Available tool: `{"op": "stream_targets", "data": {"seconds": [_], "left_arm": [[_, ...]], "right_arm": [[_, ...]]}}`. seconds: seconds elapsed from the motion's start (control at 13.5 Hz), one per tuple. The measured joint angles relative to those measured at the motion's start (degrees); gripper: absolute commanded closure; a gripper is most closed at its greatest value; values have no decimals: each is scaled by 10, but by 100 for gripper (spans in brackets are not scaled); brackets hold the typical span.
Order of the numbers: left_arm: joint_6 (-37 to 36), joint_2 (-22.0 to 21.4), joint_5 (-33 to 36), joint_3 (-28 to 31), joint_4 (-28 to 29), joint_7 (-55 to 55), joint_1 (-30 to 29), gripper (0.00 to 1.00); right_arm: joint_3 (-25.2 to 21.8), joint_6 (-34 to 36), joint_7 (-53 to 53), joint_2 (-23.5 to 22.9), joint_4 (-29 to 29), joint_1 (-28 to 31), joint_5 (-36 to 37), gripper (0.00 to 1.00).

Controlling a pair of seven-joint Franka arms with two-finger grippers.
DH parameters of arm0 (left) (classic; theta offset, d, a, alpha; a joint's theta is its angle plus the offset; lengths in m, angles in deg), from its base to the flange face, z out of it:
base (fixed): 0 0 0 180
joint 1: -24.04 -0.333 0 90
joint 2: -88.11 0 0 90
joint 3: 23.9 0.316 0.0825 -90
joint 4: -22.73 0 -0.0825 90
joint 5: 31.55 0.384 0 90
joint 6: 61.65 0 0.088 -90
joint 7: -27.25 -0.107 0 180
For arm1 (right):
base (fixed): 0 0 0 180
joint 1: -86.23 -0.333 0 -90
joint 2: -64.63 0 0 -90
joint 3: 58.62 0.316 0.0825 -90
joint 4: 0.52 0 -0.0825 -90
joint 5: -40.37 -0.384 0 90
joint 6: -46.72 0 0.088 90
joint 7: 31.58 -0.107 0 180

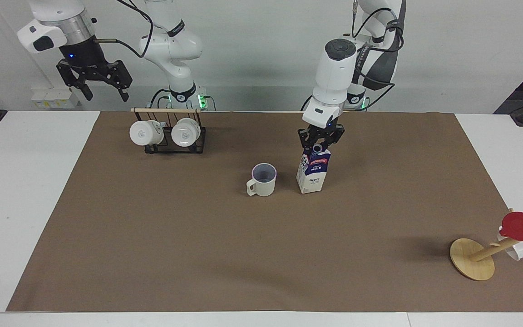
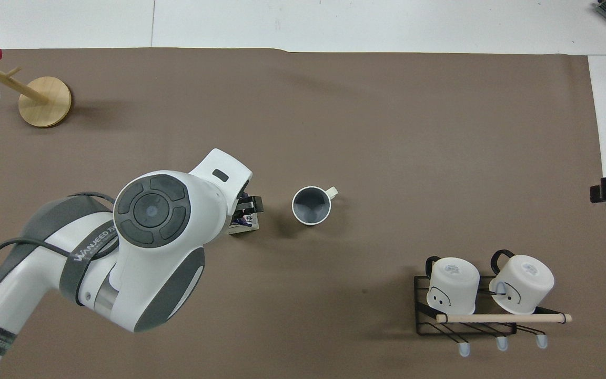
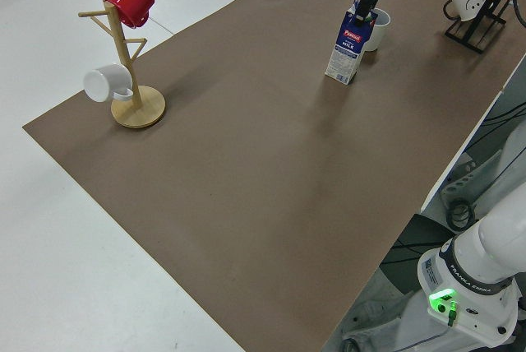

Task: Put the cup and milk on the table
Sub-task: 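Carry the carton beside the mug with the left gripper while the right gripper withdraws, then open the left gripper and draw the left arm back from the carton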

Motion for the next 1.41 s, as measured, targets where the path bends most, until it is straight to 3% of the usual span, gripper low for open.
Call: {"op": "stream_targets", "data": {"seconds": [0.22, 0.44, 0.74, 1.04, 1.41], "left_arm": [[-13, -1, 1, 2, -17, -2, 0, 0], [-125, -16, 2, 16, -82, -53, -13, 0], [-228, -46, 2, 29, -141, -148, -76, 0], [-282, -72, 2, 34, -169, -268, -150, 0], [-311, -74, 0, 39, -198, -354, -221, 0]], "right_arm": [[0, 0, 0, 0, 0, 0, 0, 0], [0, 0, 0, 1, 0, 0, 0, 0], [0, 0, 0, 1, 0, 0, 0, 0], [0, 0, 0, 1, 1, 0, 0, 0], [0, 10, 0, 2, 1, 0, 0, 0]]}}
